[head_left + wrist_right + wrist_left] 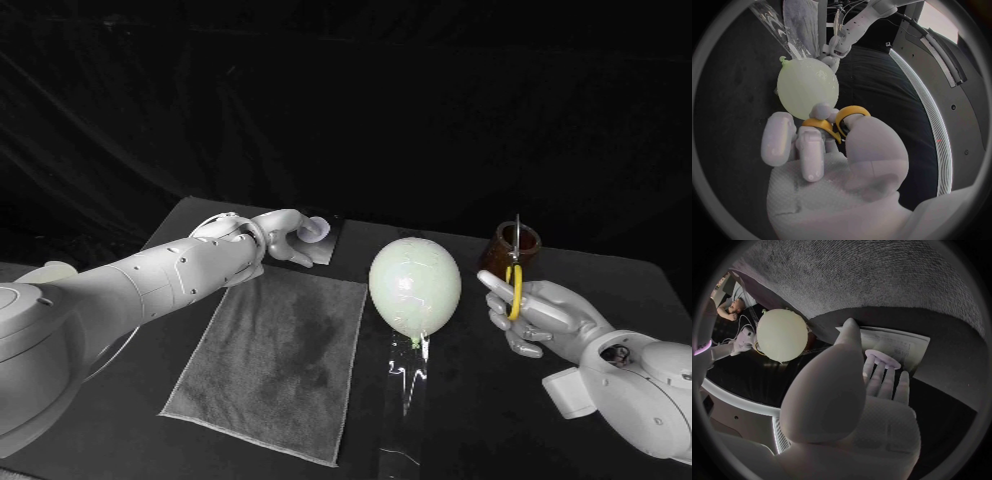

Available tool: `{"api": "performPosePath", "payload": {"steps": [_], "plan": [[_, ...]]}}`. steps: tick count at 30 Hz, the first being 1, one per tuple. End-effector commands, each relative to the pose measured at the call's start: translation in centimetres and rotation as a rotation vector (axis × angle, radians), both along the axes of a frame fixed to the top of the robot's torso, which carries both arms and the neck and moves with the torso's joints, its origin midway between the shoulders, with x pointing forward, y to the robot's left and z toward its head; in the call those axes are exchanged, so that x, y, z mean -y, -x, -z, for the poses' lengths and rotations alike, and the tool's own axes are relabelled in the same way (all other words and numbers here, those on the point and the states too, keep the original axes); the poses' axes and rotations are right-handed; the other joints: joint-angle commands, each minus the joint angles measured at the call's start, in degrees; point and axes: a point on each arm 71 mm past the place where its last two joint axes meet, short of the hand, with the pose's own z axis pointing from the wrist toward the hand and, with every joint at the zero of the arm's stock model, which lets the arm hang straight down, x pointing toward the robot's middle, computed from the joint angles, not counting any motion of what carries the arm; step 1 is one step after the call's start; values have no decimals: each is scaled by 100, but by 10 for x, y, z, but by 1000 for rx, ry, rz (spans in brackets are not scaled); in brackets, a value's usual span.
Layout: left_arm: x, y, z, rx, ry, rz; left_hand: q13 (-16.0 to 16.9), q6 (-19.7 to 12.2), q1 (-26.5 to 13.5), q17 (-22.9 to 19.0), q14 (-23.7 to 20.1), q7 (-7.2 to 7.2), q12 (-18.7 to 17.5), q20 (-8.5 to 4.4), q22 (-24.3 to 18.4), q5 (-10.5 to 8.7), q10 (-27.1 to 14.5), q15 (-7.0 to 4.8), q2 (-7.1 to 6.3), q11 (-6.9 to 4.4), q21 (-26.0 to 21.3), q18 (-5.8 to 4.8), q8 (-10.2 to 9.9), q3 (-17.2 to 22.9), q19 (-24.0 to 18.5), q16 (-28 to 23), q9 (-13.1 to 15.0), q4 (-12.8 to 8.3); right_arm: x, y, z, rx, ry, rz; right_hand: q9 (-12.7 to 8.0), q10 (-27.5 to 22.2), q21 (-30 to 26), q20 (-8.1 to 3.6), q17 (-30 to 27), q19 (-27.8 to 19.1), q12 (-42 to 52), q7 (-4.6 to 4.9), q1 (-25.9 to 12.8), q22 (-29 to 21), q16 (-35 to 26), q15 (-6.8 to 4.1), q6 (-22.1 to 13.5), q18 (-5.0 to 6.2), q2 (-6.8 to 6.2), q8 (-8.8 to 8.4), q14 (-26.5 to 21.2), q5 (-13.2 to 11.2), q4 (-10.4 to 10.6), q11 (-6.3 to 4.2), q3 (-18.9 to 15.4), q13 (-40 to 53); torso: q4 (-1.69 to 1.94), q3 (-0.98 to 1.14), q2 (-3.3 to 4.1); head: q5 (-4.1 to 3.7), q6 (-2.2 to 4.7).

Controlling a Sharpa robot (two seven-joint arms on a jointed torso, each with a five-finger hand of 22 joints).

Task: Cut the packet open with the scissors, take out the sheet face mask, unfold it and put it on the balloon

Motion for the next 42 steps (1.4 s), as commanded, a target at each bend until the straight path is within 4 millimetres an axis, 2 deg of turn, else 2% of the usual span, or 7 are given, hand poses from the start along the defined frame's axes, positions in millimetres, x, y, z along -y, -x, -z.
{"api": "performPosePath", "payload": {"steps": [1, 9, 13, 16, 23, 26, 42], "plan": [[1, 0, 4, -28, -32, -10, 5, 58, 41, 16, 67, 166, 21, 11, 8, 19, 59, 8, 90, 16, 29, 108, 37, 54, 64, 39, 14, 1, -4, 1, -1, 6, -4, -34, 1107, 1611, 22, 4, 1445, 6, 5056, -815, -268, 504, 16, -71, 2278, 69, 465, 2512, 572, 10, 7, -857, 29, 2196, 6, 2, -5, -7, -3], [-1, 0, 6, -46, -45, -28, 30, 376, 128, 124, 476, 209, 57, 45, 37, 18, 469, 53, 235, 71, 104, 105, 158, 242, 232, 142, 111, -55, -4, 1, -1, 5, -3, -39, 1107, 1611, 22, 4, 1445, 6, 5056, -815, -268, 504, 16, -71, 2278, 69, 465, 2512, 572, 10, 7, -857, 29, 2196, 10, 1, -4, -19, -36], [-1, 0, 6, -51, -47, -31, 60, 675, 207, 280, 1080, 215, 111, 43, 74, 18, 970, 60, 288, 82, 201, 104, 271, 345, 455, 312, 199, -140, -5, 1, -1, 5, -3, -42, 1107, 1611, 22, 4, 1445, 6, 5056, -815, -268, 504, 16, -71, 2278, 69, 465, 2512, 572, 10, 7, -857, 29, 2196, 5, 1, -4, -12, -42], [-2, 0, 7, -54, -48, -32, 62, 761, 211, 312, 1233, 208, 113, 38, 87, 17, 1112, 57, 300, 76, 237, 105, 303, 370, 543, 348, 222, -167, -6, 1, -1, 5, -4, -44, 1107, 1611, 22, 4, 1445, 6, 5056, -815, -268, 504, 16, -71, 2278, 69, 465, 2512, 572, 10, 7, -857, 29, 2196, 5, 2, -6, -9, -48], [-3, 0, 7, -61, -52, -40, 96, 957, 249, 519, 2152, 193, 184, 25, 180, 18, 1861, 46, 364, 86, 470, 109, 396, 482, 1141, 600, 251, -276, -7, 1, -1, 5, -4, -47, 1111, 1611, 26, 4, 1451, 9, 5056, -815, -260, 508, 19, -71, 2287, 68, 470, 2521, 574, 10, 10, -857, 29, 2196, 3, 5, -10, -2, -54], [-3, 0, 8, -63, -59, -41, 91, 988, 246, 517, 2271, 186, 173, 17, 215, 18, 1976, 36, 365, 81, 570, 109, 404, 525, 1404, 622, 247, -319, -7, 1, -1, 6, -3, -49, 1111, 1611, 26, 4, 1451, 9, 5056, -815, -260, 508, 19, -71, 2287, 68, 470, 2521, 574, 10, 10, -857, 29, 2196, 0, 7, -12, -4, -51], [-4, 8, 9, -83, -68, -16, 90, 1091, 208, 502, 2390, 156, 157, 15, 214, 19, 2138, 42, 392, 81, 611, 100, 443, 592, 1527, 626, 249, -348, -8, 2, -1, 13, 2, -56, 1111, 1611, 26, 4, 1451, 9, 5056, -815, -260, 508, 19, -71, 2287, 68, 470, 2521, 574, 10, 10, -857, 29, 2196, 18, -2, -6, -23, -80]]}}
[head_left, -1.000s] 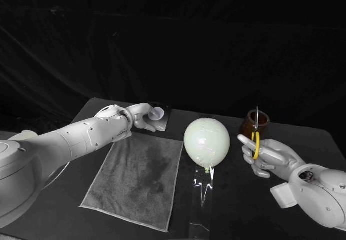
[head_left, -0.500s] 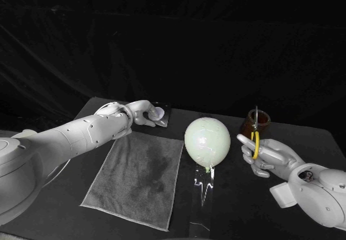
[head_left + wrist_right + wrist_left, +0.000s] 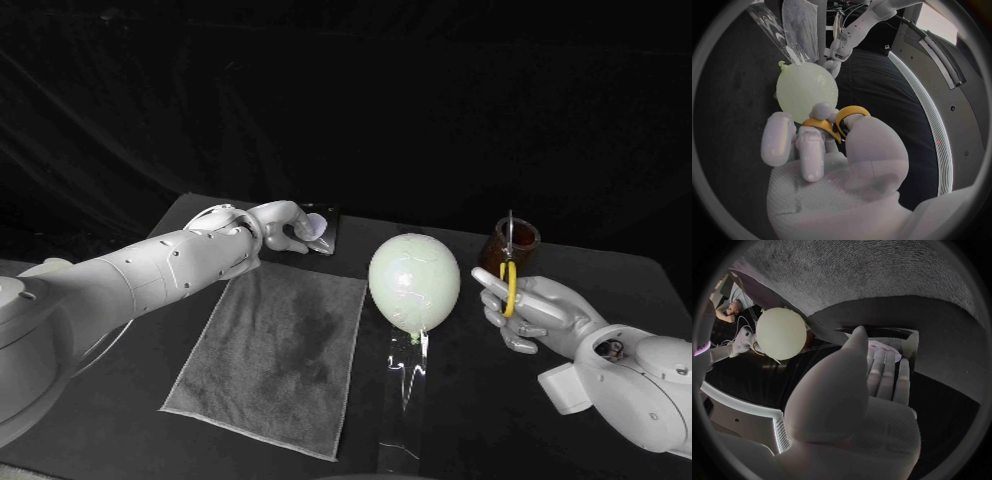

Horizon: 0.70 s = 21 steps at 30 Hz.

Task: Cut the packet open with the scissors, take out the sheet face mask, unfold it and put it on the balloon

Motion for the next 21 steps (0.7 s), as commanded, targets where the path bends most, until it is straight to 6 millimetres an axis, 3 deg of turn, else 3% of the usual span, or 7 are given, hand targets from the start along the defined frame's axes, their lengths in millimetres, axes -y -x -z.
{"api": "performPosePath", "payload": {"steps": [1, 16, 18, 21], "plan": [[-1, 8, 17, -100, -46, -1, 2, 90, -60, 376, 212, -1, -39, 7, 4, -5, 101, 115, 36, 2, 61, 46, 43, 79, 142, -4, -1, -2, -2, 1, -1, 13, -1, -28, 1111, 1611, 26, 4, 1452, 9, 5034, -813, -260, 508, 20, -71, 2285, 75, 469, 2517, 573, 10, 1, -857, 21, 2196, 4, -2, 4, 1, -7], [-3, 17, 18, -133, -44, 17, -14, 404, -52, 330, 499, -34, -101, -8, 21, -2, 487, 91, 159, 7, 217, 53, 88, 635, 582, -8, -50, 21, -2, 1, -1, 18, 1, -30, 1105, 1611, 20, 5, 1449, 5, 5034, -813, -244, 506, 19, -71, 2273, 77, 473, 2500, 573, 10, 2, -857, 20, 2196, -4, -1, 5, 26, -21], [-3, 17, 18, -134, -44, 18, -20, 535, -63, 313, 603, -31, -119, -28, 44, 1, 608, 57, 221, -32, 306, 61, 113, 988, 807, -9, -62, 78, -2, 1, -2, 18, 1, -30, 1105, 1611, 20, 5, 1449, 5, 5034, -813, -244, 506, 19, -71, 2273, 77, 473, 2500, 573, 10, 2, -857, 20, 2196, -3, -1, 5, 27, -20], [-3, 18, 17, -127, -42, 18, -22, 672, -98, 301, 752, -26, -120, -52, 61, -2, 764, 20, 184, -80, 380, 67, 156, 1403, 934, 3, -61, 102, -2, 1, -2, 19, 1, -29, 1101, 1611, 17, 5, 1452, 4, 5034, -813, -238, 505, 20, -71, 2264, 77, 471, 2488, 573, 10, 2, -857, 18, 2196, -4, -1, 6, 30, -23]]}}
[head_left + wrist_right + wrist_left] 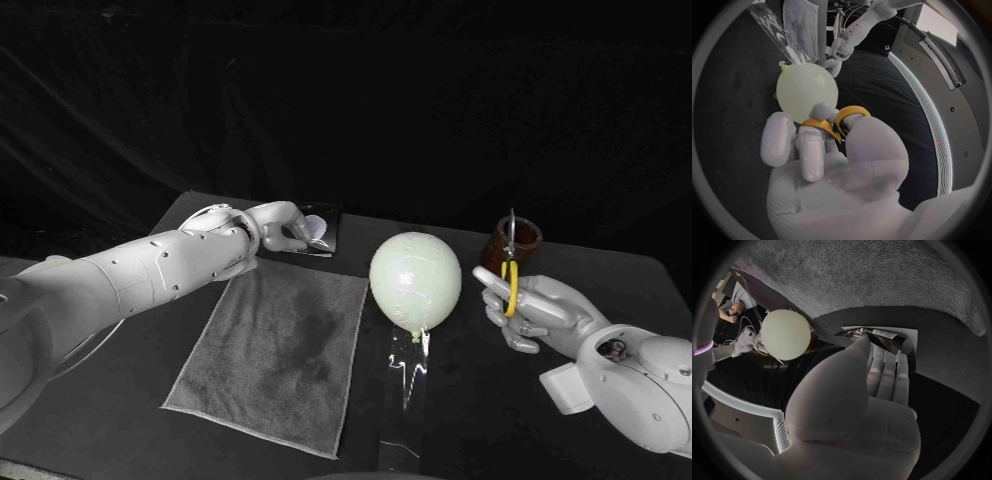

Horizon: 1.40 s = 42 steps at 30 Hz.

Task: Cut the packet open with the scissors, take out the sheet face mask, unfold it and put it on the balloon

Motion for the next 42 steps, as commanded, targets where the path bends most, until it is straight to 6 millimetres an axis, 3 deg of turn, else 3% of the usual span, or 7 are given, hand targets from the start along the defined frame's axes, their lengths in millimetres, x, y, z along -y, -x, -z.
{"api": "performPosePath", "payload": {"steps": [1, 7, 18, 27, 30, 39, 42], "plan": [[1, 8, 20, -113, -41, 6, -7, 108, -62, -8, 123, 5, -24, 160, 71, -12, 123, -26, -23, -35, 64, 85, 55, 297, 270, 11, 1, 7, -2, 1, -1, 14, -4, -25, 1101, 1610, 17, 5, 1455, 4, 5034, -805, -238, 506, 20, -71, 2257, 114, 471, 2488, 573, 10, 4, -856, 21, 2195, -2, -2, 2, 4, -1], [2, 8, 19, -96, -53, 18, -12, 386, -299, 6, 488, -67, -29, 84, 158, -7, 557, -123, -247, -145, 276, 83, 197, 962, 467, 67, 57, -158, -2, 1, -1, 15, -4, -25, 1101, 1610, 18, 5, 1457, 5, 5034, -805, -235, 507, 21, -71, 2255, 113, 469, 2485, 574, 10, 4, -856, 19, 2195, -4, 0, 3, 11, -10], [6, 13, 21, -89, -77, 48, -13, 381, -777, -12, 519, -76, -52, 85, 184, -6, 557, -112, -553, -140, 351, 76, 202, 1374, 383, -53, 69, -468, -2, 1, -1, 15, -4, -28, 1101, 1610, 18, 5, 1457, 5, 5034, -805, -235, 507, 21, -71, 2255, 113, 469, 2485, 574, 10, 4, -856, 19, 2195, -3, 5, -2, 5, -29], [5, 16, 12, -1, 14, 44, -11, 57, -1241, -112, 125, 34, -54, 264, 73, -13, 138, 45, -851, 2, 174, 38, 34, 1309, 144, -326, 5, -448, -2, 2, -2, 20, 0, -29, 1102, 1610, 22, 5, 1461, 8, 5034, -804, -224, 511, 22, -70, 2258, 112, 458, 2488, 574, 11, 0, -856, 14, 2195, -2, -2, 4, -14, 2], [3, 17, 7, 38, 52, 43, -7, 6, -1278, -150, -4, 46, -48, 293, 6, -9, 74, 88, -875, 27, 42, 35, 10, 1289, -91, -414, -4, -489, -1, 2, -2, 22, 1, -30, 1102, 1610, 22, 5, 1461, 8, 5034, -804, -224, 511, 22, -70, 2258, 112, 458, 2488, 574, 11, 0, -856, 14, 2195, -2, -4, 4, -14, 3], [0, 26, -1, 97, 119, 51, -5, -30, -1301, -168, -54, 56, -44, 298, -6, -9, 48, 104, -935, 40, 35, 47, -8, 1253, -70, -456, -12, -541, -1, 1, -2, 25, 4, -29, 1102, 1610, 22, 5, 1461, 8, 5034, -804, -224, 511, 22, -70, 2258, 112, 458, 2488, 574, 11, 0, -856, 14, 2195, 6, 1, 1, -23, 3], [-1, 29, -5, 133, 150, 54, -9, -98, -1347, -194, -146, 69, -55, 304, -56, -11, -39, 137, -991, 74, -76, 31, -46, 1193, -314, -518, -29, -564, 0, 1, -2, 27, 5, -28, 1102, 1610, 22, 5, 1461, 8, 5034, -804, -224, 511, 22, -70, 2258, 112, 458, 2488, 574, 11, 0, -856, 14, 2195, 6, -3, -2, -17, 19]]}}
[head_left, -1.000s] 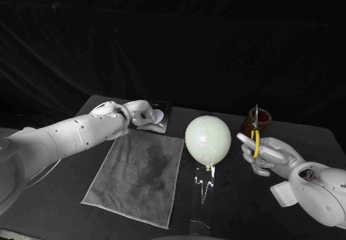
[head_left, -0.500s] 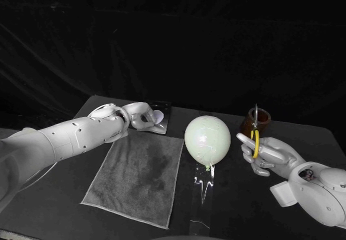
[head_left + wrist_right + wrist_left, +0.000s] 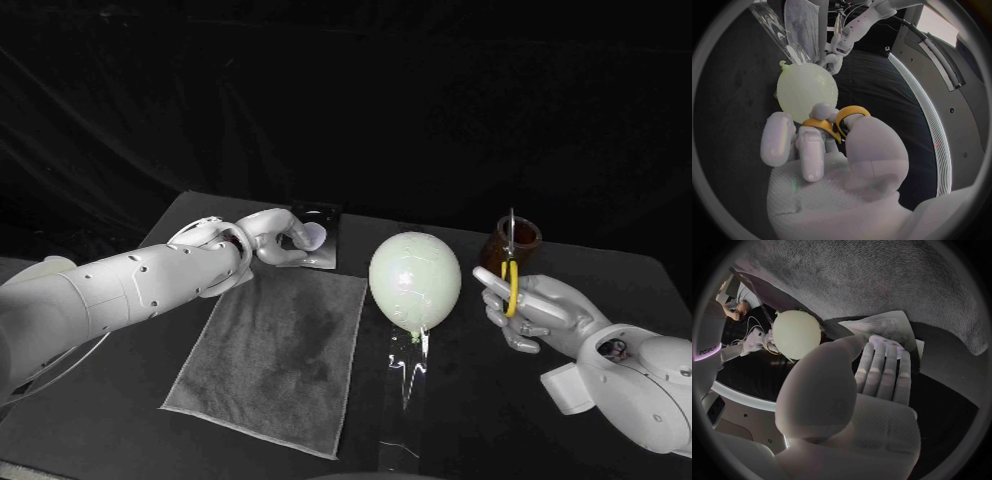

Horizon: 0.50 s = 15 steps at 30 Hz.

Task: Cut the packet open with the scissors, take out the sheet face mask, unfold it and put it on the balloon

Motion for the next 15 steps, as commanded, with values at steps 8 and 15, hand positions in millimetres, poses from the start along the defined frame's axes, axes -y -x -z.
{"api": "performPosePath", "payload": {"steps": [8, 15], "plan": [[-2, 9, -16, 134, 131, 1, 13, -543, 107, -378, -1616, -86, 5, 56, -200, 4, -874, 200, 281, 176, -688, -417, -320, -1685, -1587, -216, -142, 63, -1, 0, -1, 21, 2, -24, 1102, 1594, 18, 6, 1455, 5, 5034, -800, -216, 507, 18, -70, 2254, 118, 455, 2487, 574, 11, 10, -839, 25, 2196, -2, 0, -3, 16, 30], [-2, 11, -14, 123, 107, -5, -43, -907, 770, -584, -2533, -101, -52, 36, -240, 1, -1976, 359, 79, -114, -826, -596, -446, -2892, -1948, -281, -234, 854, -1, 0, -1, 22, 3, -25, 1102, 1594, 18, 6, 1455, 5, 5034, -800, -216, 507, 18, -70, 2254, 118, 455, 2487, 574, 11, 10, -839, 25, 2196, 0, 2, 1, 28, 25]]}}
